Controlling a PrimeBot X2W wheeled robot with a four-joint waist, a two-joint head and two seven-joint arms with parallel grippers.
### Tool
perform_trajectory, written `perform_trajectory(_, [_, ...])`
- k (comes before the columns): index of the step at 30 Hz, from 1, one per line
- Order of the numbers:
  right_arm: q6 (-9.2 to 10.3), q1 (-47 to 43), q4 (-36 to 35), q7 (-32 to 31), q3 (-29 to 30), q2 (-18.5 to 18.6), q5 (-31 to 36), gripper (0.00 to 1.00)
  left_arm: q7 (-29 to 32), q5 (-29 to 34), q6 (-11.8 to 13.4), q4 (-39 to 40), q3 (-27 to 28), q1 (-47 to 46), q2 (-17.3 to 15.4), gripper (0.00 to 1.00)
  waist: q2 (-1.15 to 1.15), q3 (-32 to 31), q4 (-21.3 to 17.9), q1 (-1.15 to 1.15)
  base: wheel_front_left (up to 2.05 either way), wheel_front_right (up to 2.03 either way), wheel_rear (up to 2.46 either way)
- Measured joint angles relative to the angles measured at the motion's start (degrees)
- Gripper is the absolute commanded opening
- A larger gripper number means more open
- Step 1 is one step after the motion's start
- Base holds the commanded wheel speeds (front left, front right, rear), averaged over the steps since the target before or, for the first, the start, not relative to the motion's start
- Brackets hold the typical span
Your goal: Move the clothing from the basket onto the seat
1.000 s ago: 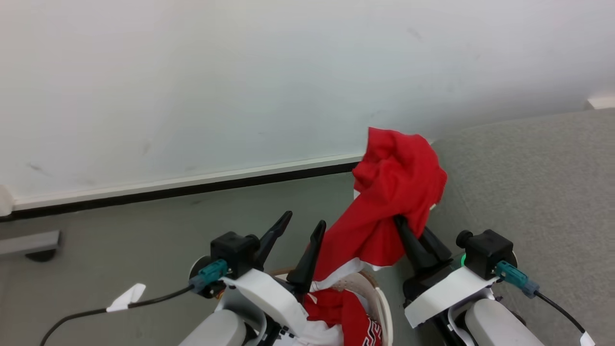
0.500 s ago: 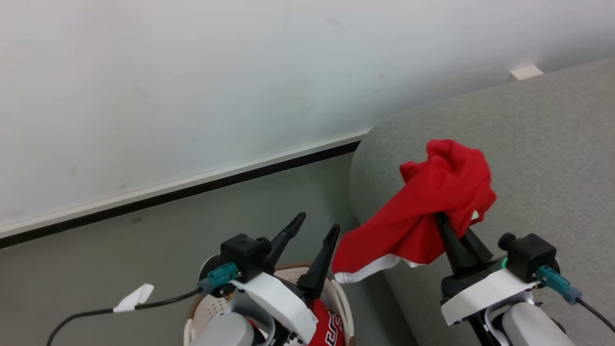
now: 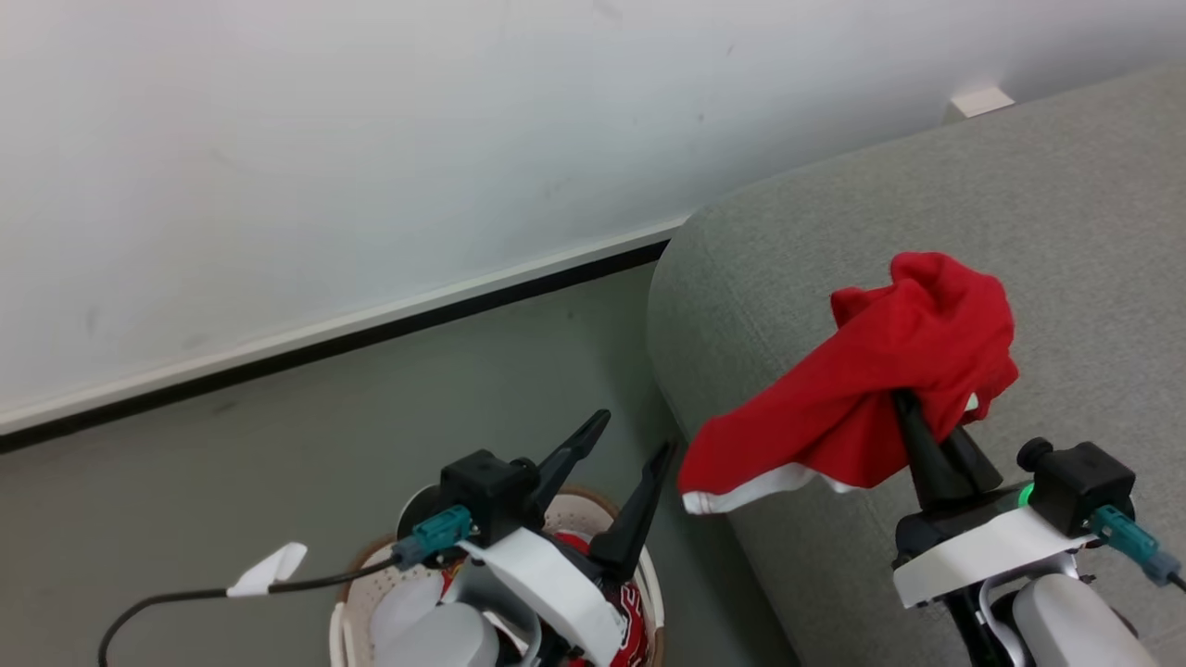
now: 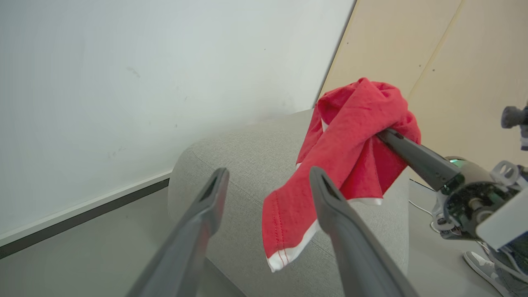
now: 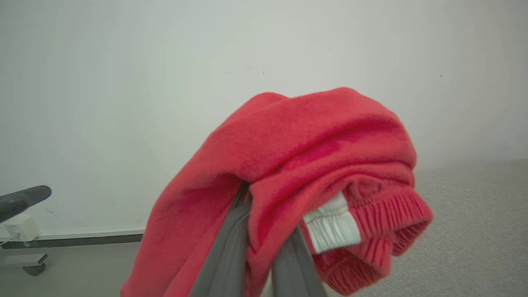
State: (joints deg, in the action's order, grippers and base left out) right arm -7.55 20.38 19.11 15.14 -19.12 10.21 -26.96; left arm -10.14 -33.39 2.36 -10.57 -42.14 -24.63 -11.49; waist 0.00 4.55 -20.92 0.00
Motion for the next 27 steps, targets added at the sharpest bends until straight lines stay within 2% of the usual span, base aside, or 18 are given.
perform_trajectory(7, [0.00,5.14,0.54,0.00,5.20,0.66,1.22,0.00,1.16,1.46,-1.12,2.43,-0.55,-3.69,-1.43,1.00,0.00,4.89,1.66,0.00,0.00,0.00,0.00])
perform_trajectory(14, [0.00,16.35,4.78,-1.78,15.05,1.88,2.16,0.00,2.56,3.33,-3.13,5.25,-0.18,-9.86,-3.76,1.00,0.00,13.40,4.05,0.00,0.00,0.00,0.00])
perform_trajectory(20, [0.00,26.96,8.31,-7.38,28.65,4.81,4.78,0.00,2.99,4.63,-4.86,7.16,0.22,-14.65,-5.30,1.00,0.00,21.60,6.51,0.01,0.00,0.00,0.00])
perform_trajectory(24, [0.00,32.66,10.22,-10.12,40.27,6.86,10.83,0.00,2.48,4.64,-5.37,7.97,0.86,-16.85,-5.43,1.00,0.00,26.82,8.52,0.01,0.00,0.00,0.00])
perform_trajectory(27, [0.00,35.13,10.90,-11.13,49.02,6.87,16.85,0.00,2.07,4.64,-5.92,8.22,0.93,-17.90,-5.47,1.00,0.00,30.23,10.27,0.01,0.00,0.00,0.00])
